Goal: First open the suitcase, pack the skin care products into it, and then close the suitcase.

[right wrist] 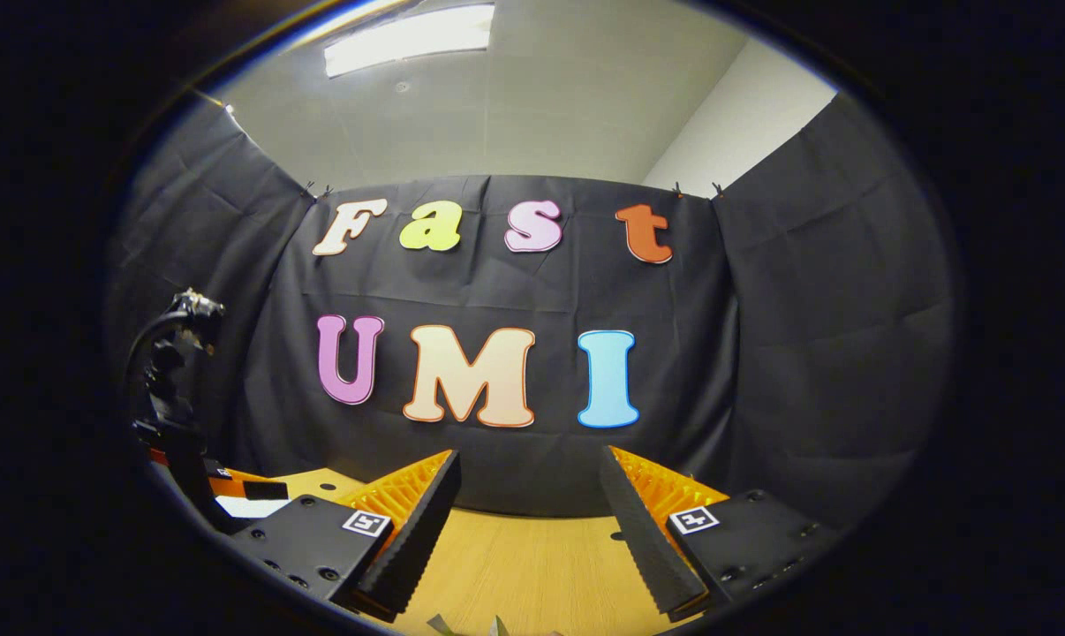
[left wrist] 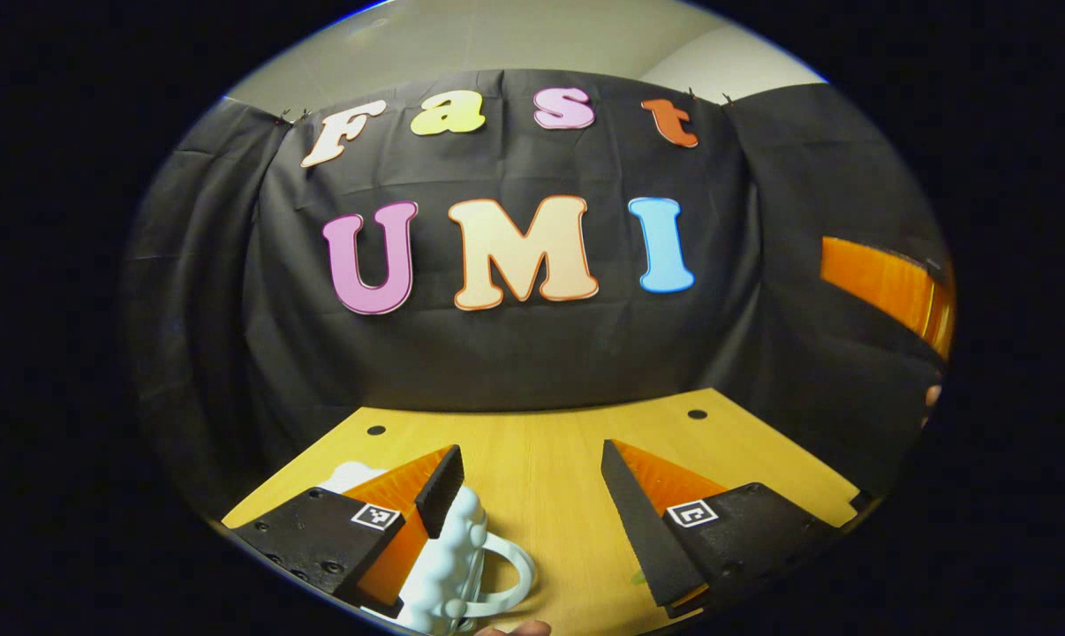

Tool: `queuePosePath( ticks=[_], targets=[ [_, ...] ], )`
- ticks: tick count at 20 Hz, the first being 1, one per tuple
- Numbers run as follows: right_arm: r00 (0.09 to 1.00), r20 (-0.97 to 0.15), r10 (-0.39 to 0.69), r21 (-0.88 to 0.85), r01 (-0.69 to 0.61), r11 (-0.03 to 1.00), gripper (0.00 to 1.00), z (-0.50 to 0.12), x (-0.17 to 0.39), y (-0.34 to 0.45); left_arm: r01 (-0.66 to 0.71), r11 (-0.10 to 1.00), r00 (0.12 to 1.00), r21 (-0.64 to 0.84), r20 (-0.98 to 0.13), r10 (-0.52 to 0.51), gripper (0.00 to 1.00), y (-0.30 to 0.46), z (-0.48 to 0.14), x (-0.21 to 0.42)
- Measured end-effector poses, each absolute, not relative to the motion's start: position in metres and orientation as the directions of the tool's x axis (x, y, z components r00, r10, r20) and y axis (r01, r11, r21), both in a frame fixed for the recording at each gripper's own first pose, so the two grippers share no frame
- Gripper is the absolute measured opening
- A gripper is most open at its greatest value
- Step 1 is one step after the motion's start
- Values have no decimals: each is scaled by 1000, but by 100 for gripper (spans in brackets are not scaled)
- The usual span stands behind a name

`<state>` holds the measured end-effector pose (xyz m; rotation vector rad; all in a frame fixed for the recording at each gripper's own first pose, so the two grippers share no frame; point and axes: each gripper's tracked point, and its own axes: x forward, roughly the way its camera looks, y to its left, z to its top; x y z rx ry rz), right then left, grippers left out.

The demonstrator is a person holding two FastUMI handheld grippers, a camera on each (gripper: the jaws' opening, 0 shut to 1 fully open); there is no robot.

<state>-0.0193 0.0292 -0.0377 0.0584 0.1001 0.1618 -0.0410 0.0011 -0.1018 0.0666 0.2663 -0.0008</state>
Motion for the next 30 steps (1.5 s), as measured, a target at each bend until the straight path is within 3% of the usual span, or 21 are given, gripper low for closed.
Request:
queuePosePath(
  ticks=[6, 13, 19, 27, 29, 30],
  targets=[
    [975, -149, 165, 56, -158, 986, 98, -51, -25, 19, 3, 997, 906, 71, -422, 27, 97, 5, -170, -59],
    [965, -184, 185, 36, -182, 983, 98, -62, -27, 20, 1, 999, 780, 48, -625, 29, 98, 6, -243, -77],
    [959, -209, 192, 10, -195, 981, 98, -75, -28, 16, 9, 999, 691, 37, -723, 21, 98, 5, -277, -74],
    [956, -236, 174, 3, -178, 984, 98, -91, -26, -1, -7, 1000, 582, 16, -813, 17, 79, 12, -313, -76],
    [955, -240, 172, 8, -175, 985, 98, -95, -26, -6, 0, 1000, 558, 14, -829, 11, 66, 12, -321, -78],
    [954, -243, 173, 14, -175, 984, 99, -96, -26, -7, 3, 1000, 553, 15, -833, 11, 52, 12, -324, -77]
  ],
)
